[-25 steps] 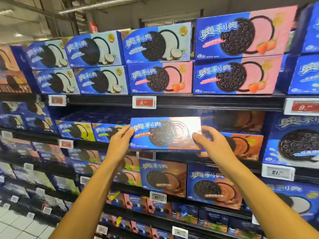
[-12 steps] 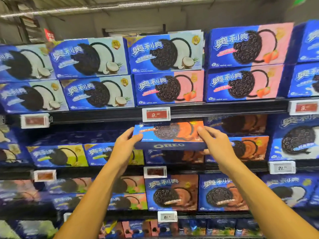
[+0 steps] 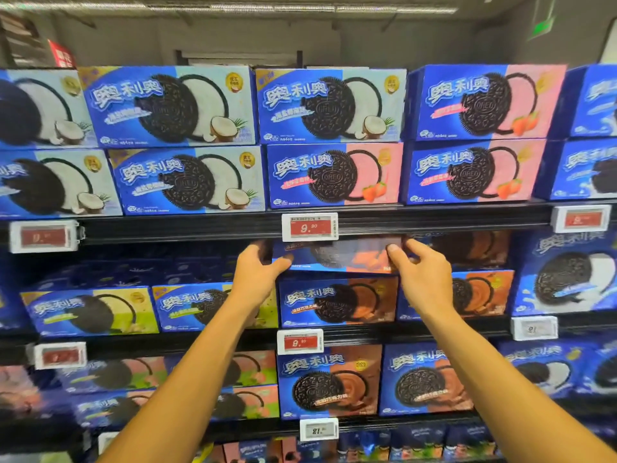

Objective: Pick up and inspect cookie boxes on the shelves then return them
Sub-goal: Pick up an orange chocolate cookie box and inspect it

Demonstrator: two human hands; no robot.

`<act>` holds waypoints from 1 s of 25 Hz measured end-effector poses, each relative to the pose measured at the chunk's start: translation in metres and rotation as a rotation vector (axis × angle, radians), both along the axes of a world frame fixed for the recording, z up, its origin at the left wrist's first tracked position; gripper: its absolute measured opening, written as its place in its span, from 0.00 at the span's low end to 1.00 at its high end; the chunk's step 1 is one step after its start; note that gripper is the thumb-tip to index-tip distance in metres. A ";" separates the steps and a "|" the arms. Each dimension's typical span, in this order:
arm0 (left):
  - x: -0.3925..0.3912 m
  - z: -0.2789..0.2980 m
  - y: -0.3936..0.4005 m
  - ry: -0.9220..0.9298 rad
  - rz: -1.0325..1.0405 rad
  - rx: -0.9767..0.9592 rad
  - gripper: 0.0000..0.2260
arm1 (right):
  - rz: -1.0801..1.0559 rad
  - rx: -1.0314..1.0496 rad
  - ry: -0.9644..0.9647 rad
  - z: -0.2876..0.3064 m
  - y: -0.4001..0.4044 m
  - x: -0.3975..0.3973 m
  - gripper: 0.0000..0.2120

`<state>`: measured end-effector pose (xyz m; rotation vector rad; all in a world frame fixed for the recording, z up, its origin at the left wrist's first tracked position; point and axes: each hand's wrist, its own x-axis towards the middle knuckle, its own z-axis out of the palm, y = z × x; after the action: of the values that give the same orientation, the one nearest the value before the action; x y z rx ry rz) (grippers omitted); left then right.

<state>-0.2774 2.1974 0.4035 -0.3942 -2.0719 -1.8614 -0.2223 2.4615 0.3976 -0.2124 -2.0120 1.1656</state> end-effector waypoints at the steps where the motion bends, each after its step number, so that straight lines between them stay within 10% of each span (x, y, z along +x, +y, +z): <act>1: -0.001 -0.001 0.000 0.003 -0.004 0.019 0.14 | -0.008 0.000 -0.008 -0.001 0.000 -0.001 0.19; 13: -0.003 0.003 0.008 0.017 0.119 -0.304 0.16 | -0.067 0.000 0.010 -0.001 -0.003 -0.002 0.13; 25: 0.021 0.006 0.004 -0.043 0.002 -0.169 0.21 | 0.109 -0.209 0.020 -0.004 -0.005 0.010 0.17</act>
<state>-0.2563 2.2019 0.4093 -0.3968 -2.2661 -1.7129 -0.2122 2.4560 0.3935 -0.1959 -1.9029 1.4434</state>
